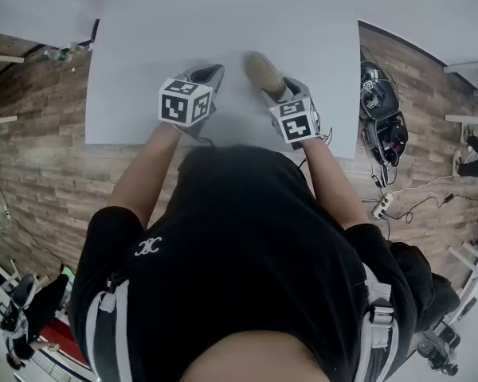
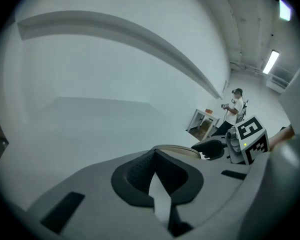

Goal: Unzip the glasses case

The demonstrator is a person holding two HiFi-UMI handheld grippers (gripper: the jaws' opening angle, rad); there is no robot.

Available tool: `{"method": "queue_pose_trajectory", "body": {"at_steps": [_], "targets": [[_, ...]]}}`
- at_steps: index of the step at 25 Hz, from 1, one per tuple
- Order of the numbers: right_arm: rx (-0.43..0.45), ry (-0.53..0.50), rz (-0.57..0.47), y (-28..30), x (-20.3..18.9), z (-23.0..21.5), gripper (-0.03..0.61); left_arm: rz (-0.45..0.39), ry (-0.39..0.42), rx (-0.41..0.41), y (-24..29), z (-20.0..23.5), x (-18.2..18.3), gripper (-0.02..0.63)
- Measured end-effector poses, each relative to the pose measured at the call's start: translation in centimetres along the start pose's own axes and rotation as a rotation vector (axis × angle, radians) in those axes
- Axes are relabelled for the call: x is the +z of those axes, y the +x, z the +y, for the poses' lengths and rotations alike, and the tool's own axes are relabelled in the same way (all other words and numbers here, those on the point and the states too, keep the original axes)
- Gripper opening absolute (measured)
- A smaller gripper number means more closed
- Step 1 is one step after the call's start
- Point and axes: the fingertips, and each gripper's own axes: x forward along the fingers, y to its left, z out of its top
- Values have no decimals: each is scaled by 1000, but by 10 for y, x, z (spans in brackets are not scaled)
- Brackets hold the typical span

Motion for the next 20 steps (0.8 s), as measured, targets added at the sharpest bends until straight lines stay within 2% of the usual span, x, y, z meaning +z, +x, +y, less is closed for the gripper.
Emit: {"method": "queue_pose_trajectory", "body": {"at_steps": [3,8,11,13,15,20], "targets": [[-40,-10,-65,-1,12,-2,276,10,-10,3,-3,5,-5,2],[-21,45,-110,-11,19,-4,276,17,-26,-11,-3,2,-8,2],[-46,99,-142,-25,22,-14,264,7,-32,-24,-3,-4,-6,2],[-99,134,-173,-37,24,-28,21,-1,-38,-35,-1,-9,-2,1],[-115,167,-204,-47,24,-39,15,-6,-35,-40,3,-13,2,1],[-95,246,-258,-66,20,-54,14,12,6,-38,14,-28,4,1]]}}
